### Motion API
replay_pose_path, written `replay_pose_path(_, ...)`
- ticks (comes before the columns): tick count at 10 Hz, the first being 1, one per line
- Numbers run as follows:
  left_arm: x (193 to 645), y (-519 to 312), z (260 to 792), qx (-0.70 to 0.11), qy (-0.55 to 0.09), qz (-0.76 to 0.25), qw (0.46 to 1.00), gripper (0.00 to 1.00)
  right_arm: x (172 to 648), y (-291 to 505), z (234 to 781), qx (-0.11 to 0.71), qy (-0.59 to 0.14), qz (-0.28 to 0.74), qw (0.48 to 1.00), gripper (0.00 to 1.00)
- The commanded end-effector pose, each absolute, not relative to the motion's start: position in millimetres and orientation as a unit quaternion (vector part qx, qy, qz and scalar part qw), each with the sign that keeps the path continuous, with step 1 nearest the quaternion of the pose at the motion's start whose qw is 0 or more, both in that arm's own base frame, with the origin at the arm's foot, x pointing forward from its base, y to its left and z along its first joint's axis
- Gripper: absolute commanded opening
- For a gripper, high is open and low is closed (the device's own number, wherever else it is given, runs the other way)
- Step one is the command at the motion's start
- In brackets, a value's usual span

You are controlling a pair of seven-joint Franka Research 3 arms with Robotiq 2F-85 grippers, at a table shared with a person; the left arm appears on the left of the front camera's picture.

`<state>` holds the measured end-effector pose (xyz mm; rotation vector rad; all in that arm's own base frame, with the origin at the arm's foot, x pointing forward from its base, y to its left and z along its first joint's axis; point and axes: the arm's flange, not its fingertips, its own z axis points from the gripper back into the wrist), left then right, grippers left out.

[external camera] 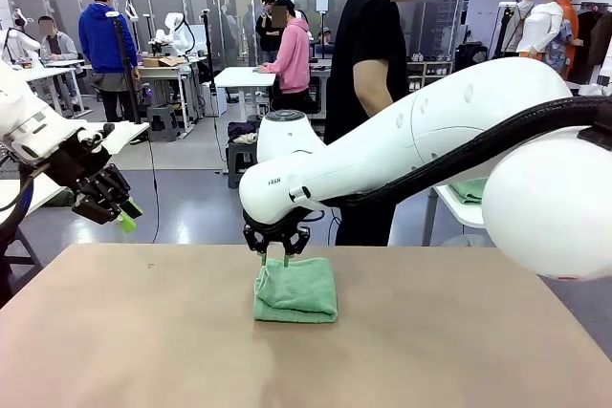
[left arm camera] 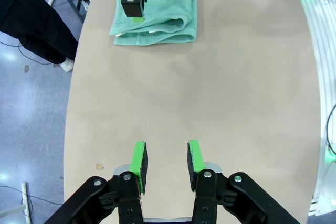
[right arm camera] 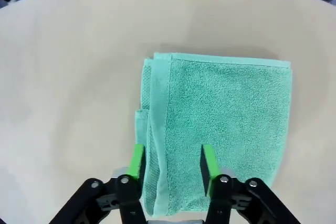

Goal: Fold the towels and place them in the basket.
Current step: When a person lays out a Towel with hook on the table, fold it in half twice.

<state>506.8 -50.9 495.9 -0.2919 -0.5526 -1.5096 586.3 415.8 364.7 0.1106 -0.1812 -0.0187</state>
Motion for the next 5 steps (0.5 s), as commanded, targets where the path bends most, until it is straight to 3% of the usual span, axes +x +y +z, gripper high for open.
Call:
replay_pose_path(1, 507, -50, 498, -0.129, -0.248, -0.673, 0.684, 0.42, 555, 390, 387, 0.042, -0.081, 0.023, 0.996, 0.59)
replay_pose_path(5, 507, -50, 498, -0.129, -0.248, -0.673, 0.684, 0.42, 514, 305, 422, 0.079, -0.049, 0.064, 0.994, 0.59)
